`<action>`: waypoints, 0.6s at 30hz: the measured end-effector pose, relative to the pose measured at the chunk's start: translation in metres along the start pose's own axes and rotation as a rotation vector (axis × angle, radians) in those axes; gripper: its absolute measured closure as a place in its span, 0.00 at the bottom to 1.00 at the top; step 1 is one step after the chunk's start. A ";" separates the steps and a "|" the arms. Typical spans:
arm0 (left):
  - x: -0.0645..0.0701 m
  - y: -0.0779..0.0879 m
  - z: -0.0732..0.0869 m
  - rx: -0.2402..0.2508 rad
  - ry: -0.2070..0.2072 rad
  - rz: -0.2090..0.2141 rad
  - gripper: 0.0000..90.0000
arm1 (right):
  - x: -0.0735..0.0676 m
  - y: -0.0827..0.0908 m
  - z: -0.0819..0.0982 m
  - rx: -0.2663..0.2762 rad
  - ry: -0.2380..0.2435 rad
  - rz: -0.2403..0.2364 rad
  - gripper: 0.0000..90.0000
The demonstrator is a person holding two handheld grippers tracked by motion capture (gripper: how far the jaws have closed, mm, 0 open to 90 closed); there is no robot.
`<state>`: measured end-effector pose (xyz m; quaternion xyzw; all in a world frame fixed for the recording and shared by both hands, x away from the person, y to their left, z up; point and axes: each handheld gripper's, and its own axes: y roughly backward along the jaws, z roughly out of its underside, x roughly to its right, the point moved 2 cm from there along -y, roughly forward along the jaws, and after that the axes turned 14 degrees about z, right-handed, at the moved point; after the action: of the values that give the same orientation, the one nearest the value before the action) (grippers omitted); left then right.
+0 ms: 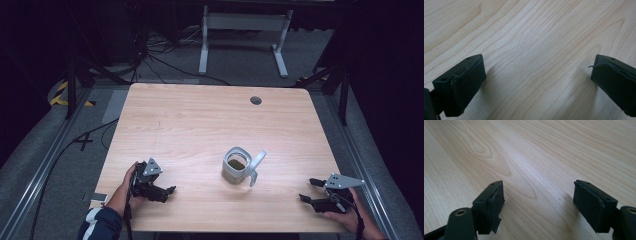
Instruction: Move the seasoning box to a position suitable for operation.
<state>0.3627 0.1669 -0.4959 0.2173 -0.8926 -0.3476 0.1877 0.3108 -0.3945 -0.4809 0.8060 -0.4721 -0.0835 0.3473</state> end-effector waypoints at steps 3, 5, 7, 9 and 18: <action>0.000 0.000 0.000 0.000 0.003 0.002 0.00 | 0.000 0.000 0.000 0.000 0.000 0.000 0.27; 0.000 0.001 0.000 -0.007 0.001 0.006 0.00 | 0.000 0.000 0.000 0.000 -0.001 -0.001 0.27; 0.000 0.001 0.000 -0.003 -0.003 0.004 0.00 | 0.000 0.000 0.000 0.000 0.000 0.000 0.27; 0.000 0.001 0.001 -0.005 0.003 0.012 0.00 | 0.000 0.000 0.000 0.000 0.001 0.000 0.27; -0.001 0.001 0.002 -0.003 -0.005 0.022 0.00 | -0.001 0.004 -0.005 -0.032 0.018 0.018 0.44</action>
<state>0.3624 0.1692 -0.4961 0.2066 -0.8948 -0.3475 0.1896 0.3099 -0.3918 -0.4748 0.7968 -0.4747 -0.0808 0.3649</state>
